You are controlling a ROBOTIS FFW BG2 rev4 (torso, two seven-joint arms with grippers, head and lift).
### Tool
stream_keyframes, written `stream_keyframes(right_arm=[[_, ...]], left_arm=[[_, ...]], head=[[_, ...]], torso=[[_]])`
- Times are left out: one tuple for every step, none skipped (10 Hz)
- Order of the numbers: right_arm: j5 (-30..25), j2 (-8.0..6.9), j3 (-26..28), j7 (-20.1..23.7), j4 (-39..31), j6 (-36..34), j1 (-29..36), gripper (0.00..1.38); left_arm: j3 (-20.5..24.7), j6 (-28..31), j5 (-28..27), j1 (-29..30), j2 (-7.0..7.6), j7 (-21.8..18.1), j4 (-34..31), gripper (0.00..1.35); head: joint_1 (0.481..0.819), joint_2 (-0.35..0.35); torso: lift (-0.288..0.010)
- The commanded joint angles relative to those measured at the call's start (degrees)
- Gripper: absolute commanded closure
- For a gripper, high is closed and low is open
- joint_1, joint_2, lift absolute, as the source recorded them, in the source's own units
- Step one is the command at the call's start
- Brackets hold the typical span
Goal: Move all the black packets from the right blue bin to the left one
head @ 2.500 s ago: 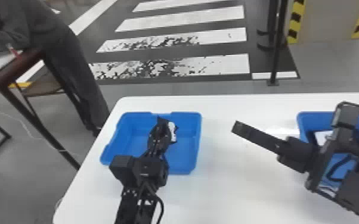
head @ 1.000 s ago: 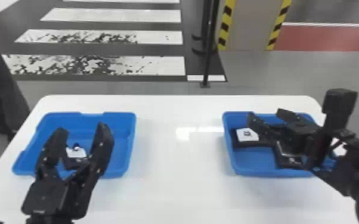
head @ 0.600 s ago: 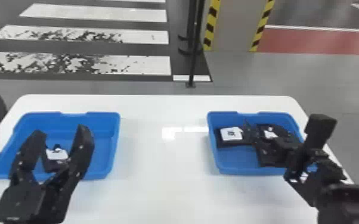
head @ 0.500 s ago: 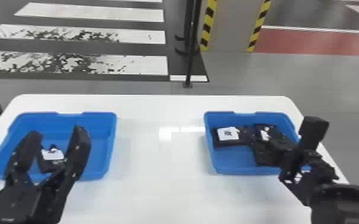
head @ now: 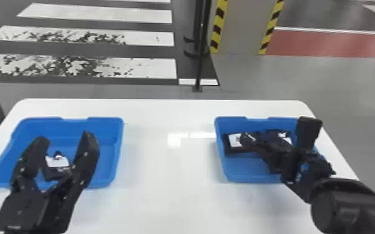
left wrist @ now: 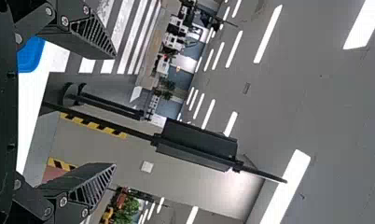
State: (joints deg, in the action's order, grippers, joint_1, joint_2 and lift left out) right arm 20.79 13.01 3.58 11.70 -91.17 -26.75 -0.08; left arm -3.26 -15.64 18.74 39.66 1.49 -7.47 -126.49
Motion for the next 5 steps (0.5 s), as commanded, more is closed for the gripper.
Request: stream_keyframes(right_arm=[[-1.94, -0.01, -0.95, 0.08, 1.95, -1.09, -2.03, 0.13], [-3.42, -0.01, -1.52, 0.08, 3.49, -1.51, -4.0, 0.13], [-3.65, 0.08, -2.09, 0.43, 5.88, -1.65, -5.83, 0.13], [-3.76, 0.08, -2.78, 0.69, 7.29, -1.65, -6.95, 0.13], [-3.54, 0.17, -3.35, 0.87, 7.99, -2.07, -7.37, 0.13]], left_arm=[[0.29, 0.17, 0.0, -0.01, 0.0, 0.0, 0.0, 0.23], [0.29, 0.17, 0.12, 0.13, 0.0, 0.0, 0.0, 0.23], [0.29, 0.45, 0.12, -0.01, 0.0, -0.09, 0.0, 0.23], [0.29, 0.45, 0.12, -0.01, 0.0, -0.09, 0.14, 0.23], [0.29, 0.45, 0.12, -0.15, 0.0, -0.09, 0.14, 0.23]], head=[[0.695, -0.089], [0.695, -0.085], [0.695, -0.083], [0.695, -0.082], [0.695, -0.079]], torso=[[-0.14], [-0.14], [-0.14], [-0.14], [-0.14]])
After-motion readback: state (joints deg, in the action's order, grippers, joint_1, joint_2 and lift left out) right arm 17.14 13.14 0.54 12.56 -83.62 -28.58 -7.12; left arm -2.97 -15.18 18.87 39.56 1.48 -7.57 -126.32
